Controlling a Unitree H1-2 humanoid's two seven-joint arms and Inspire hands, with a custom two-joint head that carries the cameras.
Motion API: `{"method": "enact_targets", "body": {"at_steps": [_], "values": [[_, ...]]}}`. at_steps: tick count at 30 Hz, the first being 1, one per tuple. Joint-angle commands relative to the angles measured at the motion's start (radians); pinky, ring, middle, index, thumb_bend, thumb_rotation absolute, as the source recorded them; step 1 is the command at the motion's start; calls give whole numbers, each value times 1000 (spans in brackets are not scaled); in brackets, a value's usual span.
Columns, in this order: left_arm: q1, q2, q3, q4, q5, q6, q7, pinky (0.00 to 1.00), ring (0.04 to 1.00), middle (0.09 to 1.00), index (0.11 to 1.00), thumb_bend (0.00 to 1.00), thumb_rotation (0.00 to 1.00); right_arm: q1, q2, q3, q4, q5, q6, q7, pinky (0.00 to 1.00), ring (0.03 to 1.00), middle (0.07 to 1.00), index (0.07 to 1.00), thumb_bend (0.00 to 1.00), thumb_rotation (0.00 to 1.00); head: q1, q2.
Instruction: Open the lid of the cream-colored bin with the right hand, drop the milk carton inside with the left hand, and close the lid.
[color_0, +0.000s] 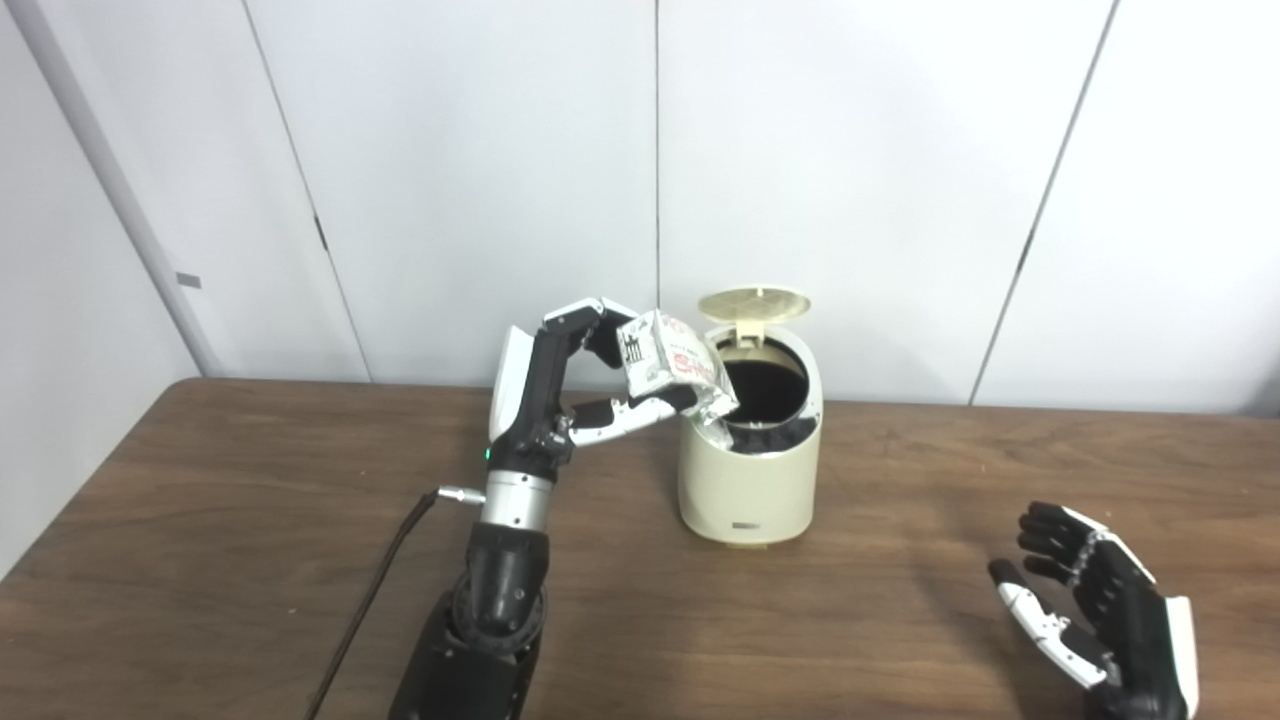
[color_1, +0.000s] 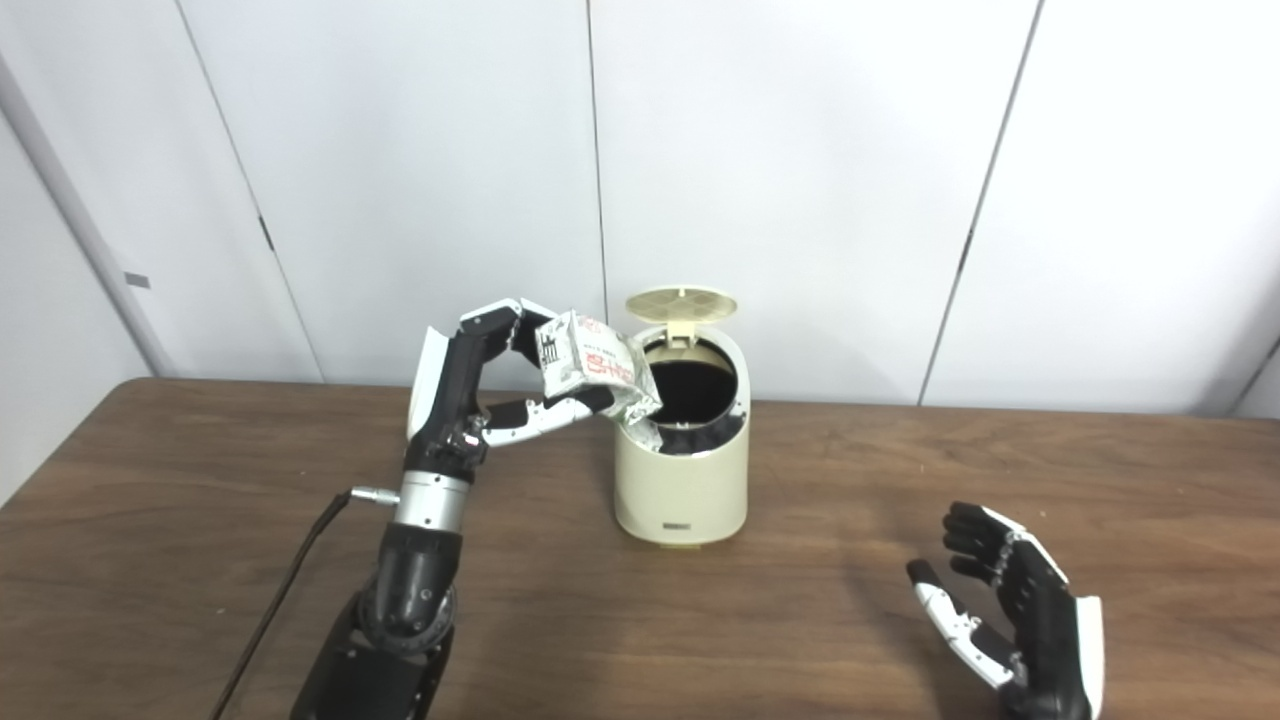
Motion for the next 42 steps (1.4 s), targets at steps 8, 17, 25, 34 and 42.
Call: {"method": "enact_targets", "body": {"at_steps": [8, 17, 25, 34, 42], "values": [[-105, -18, -44, 102, 35, -59, 168, 409, 471, 478, 472, 504, 0, 12, 24, 12, 30, 8, -43, -4, 649, 688, 689, 678, 281, 26, -7, 4], [-133, -3, -100, 168, 8, -60, 230, 411, 476, 478, 474, 504, 0, 11, 25, 15, 33, 3, -46, -6, 644, 684, 683, 671, 282, 81, -12, 2], [-154, 6, -130, 208, 52, -59, 293, 403, 480, 479, 472, 503, 0, 11, 30, 15, 30, 2, -39, -10, 637, 679, 678, 666, 286, 98, -14, 1], [-173, 4, -140, 217, 145, -57, 339, 382, 479, 488, 459, 504, 0, 10, 35, 18, 35, -8, -51, -17, 633, 676, 676, 663, 288, 116, -20, 2], [-178, 0, -139, 217, 208, -46, 377, 366, 470, 489, 455, 504, 0, 6, 44, 21, 36, -17, -44, -20, 612, 670, 674, 662, 285, 103, -20, 0]]}}
